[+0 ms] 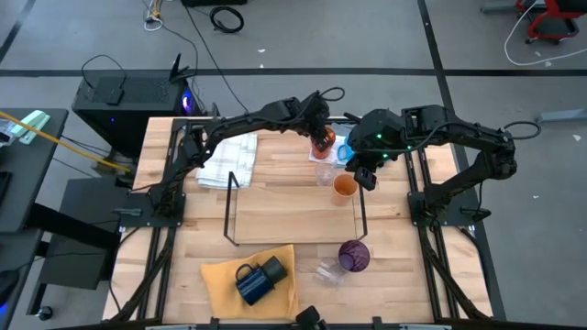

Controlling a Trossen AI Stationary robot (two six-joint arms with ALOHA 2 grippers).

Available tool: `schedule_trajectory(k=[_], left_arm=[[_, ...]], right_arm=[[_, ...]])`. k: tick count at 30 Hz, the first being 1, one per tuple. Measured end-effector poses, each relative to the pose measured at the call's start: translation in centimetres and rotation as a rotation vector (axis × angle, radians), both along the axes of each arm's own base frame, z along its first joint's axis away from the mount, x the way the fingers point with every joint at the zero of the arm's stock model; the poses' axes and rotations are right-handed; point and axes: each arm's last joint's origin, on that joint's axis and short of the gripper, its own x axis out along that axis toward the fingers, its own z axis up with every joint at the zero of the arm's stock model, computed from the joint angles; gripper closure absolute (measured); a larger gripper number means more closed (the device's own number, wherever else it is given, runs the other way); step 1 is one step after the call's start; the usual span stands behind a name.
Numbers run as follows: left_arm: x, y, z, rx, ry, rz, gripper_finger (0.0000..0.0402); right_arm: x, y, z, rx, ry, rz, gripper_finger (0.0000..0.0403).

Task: Stack small to large cups/mugs on shelf
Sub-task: Put the orange cup on the shelf

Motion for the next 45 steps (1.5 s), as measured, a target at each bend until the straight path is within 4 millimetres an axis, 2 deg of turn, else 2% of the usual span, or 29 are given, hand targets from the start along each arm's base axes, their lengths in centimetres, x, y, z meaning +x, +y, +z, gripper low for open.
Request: schedule_trajectory(k=[8,12,17,21,28,32,36,45], left_arm=[[0.7,-0.7,0.6,0.029,-0.059,-0.015,0.0196],[0.4,-0.8,1.0,0.079,-0.024,-0.054,0.0190],[0.0,-0.5,1.0,0.147,0.042,0.015,0.0178],[-0.4,-0.2,0.7,0.161,0.092,0.002,0.0156],[-1.5,0.7,0.3,0.162,0.180,0.066,0.0092],[-1.9,1.0,0.0,0.126,0.200,0.101,0.0062],[-1.9,0.9,-0.2,0.084,0.188,0.077,0.0048],[-2.2,1.2,-0.4,-0.054,0.151,0.107,0.0065]], right_arm=[[0.0,0.0,0.0,0.000,0.000,0.000,0.0328],[0.0,0.0,0.0,0.000,0.000,-0.001,0.0328],[0.0,0.0,0.0,0.003,0.000,-0.006,0.0328],[0.0,0.0,0.0,0.004,0.000,-0.006,0.0328],[0.0,0.0,0.0,0.006,0.000,-0.011,0.0328],[0.1,0.0,-0.1,0.021,0.005,-0.030,0.0328],[0.3,0.0,-0.2,0.033,0.010,-0.047,0.0328],[0.7,-0.1,-0.2,0.048,-0.005,-0.067,0.0328]])
